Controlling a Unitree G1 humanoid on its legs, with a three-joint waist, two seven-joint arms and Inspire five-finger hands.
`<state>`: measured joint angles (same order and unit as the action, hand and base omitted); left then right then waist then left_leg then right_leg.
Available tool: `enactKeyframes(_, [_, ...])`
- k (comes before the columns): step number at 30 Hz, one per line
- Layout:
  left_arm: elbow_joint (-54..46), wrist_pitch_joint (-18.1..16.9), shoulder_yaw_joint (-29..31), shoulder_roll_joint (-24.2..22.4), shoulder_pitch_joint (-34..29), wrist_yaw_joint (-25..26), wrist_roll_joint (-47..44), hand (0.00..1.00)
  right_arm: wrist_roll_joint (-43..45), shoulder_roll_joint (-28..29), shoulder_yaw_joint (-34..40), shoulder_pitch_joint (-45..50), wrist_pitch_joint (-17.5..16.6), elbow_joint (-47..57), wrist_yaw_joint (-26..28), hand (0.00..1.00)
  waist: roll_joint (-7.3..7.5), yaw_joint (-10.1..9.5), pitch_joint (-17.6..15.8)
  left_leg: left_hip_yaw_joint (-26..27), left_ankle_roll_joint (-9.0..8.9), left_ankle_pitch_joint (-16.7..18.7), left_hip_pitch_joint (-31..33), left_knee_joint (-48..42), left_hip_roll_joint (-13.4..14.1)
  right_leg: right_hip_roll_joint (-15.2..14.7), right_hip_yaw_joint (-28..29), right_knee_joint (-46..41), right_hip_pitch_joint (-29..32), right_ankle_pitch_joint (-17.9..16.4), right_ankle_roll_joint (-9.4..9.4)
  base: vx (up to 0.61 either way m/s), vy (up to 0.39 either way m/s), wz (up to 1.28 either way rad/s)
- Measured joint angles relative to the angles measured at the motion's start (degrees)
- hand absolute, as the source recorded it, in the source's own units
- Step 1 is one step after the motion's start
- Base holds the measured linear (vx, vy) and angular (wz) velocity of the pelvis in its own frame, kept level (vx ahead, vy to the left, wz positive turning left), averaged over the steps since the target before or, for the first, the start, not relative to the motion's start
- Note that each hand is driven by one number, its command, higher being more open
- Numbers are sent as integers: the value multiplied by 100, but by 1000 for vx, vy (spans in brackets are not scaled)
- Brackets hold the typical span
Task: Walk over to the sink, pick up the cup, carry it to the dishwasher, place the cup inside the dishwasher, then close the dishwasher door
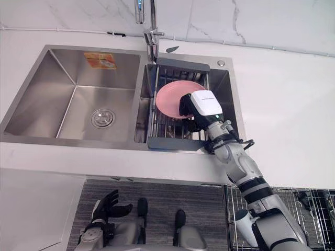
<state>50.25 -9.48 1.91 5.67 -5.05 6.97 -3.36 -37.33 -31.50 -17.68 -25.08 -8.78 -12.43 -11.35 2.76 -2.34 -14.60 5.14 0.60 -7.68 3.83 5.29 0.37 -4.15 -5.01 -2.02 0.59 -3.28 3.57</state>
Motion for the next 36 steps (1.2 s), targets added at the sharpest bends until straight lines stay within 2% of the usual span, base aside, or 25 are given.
enactKeyframes(8, [10,39,8,2,-2,-84,6,90,14,-145,1,106,-7,646,5,30,0,25,0,22,-24,17,-92,-24,10,3,30,-1,-74,9,3,-2,-2,-1])
enactKeyframes(20, [47,45,1,3,-5,-102,10,90,6,-489,-10,237,-54,1016,28,30,-9,50,27,46,-21,13,-141,-24,8,-1,66,11,-114,20,7,-5,0,-1])
enactKeyframes(26, [197,45,0,1,-6,-105,29,90,4,-520,9,427,-44,1167,27,30,-36,95,182,45,-20,16,-151,-23,10,4,65,59,-140,42,3,0,0,0])
enactKeyframes(32, [258,69,5,-7,-9,-102,118,90,3,-498,394,693,-66,1732,20,30,-44,124,316,92,-19,17,-174,1,39,29,112,113,-158,75,-15,-16,-8,-5])
enactKeyframes(36, [381,89,4,-9,-18,-100,124,90,6,-363,956,1075,-74,2127,-106,30,-47,175,414,134,-21,19,-232,6,60,50,146,146,-192,93,-37,-14,-5,-5])
